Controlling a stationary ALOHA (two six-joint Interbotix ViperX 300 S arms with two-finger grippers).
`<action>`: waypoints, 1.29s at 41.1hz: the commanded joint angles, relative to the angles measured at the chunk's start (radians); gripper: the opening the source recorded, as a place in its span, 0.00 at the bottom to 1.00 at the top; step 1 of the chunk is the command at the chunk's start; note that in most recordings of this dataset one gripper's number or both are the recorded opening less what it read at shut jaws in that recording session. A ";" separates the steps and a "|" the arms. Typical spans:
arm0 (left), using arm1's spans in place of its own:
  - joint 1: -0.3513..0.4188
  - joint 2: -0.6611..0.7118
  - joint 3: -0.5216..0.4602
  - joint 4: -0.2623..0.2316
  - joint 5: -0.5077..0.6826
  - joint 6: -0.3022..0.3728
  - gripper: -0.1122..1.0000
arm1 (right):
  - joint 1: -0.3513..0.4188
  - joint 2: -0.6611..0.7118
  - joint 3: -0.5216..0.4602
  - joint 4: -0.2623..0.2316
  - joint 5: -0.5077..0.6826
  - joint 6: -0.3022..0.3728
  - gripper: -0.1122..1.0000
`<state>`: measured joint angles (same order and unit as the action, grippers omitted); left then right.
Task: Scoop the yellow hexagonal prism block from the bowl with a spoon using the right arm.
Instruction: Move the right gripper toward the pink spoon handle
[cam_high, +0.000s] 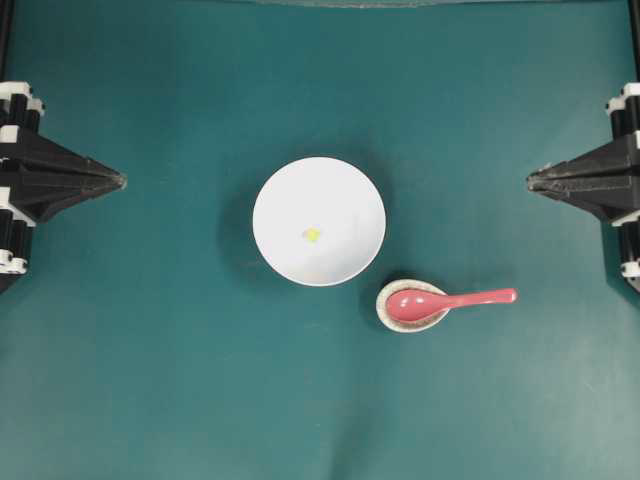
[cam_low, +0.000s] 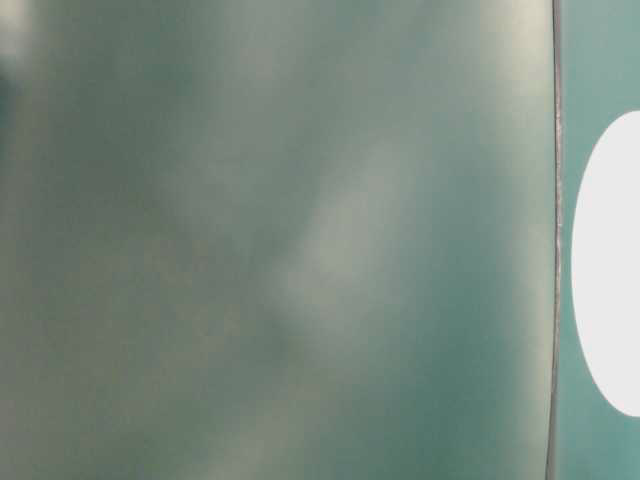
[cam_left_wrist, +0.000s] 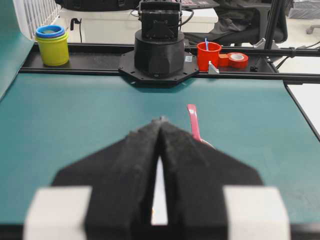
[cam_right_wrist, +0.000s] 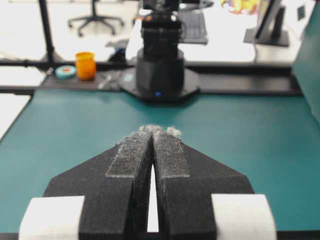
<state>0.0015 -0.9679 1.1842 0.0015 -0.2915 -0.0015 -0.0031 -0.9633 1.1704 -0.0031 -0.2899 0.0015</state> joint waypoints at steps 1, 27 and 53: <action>-0.003 0.009 -0.029 0.009 0.015 -0.005 0.09 | 0.002 0.015 -0.018 0.006 -0.005 0.006 0.08; -0.003 0.011 -0.031 0.009 0.072 -0.005 0.14 | 0.002 0.035 -0.021 0.006 0.066 0.011 0.20; -0.005 0.008 -0.031 0.011 0.066 0.014 0.14 | 0.067 0.262 0.025 0.006 0.017 0.103 0.61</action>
<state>0.0000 -0.9664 1.1812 0.0077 -0.2148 0.0092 0.0506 -0.7348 1.1980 0.0000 -0.2347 0.0982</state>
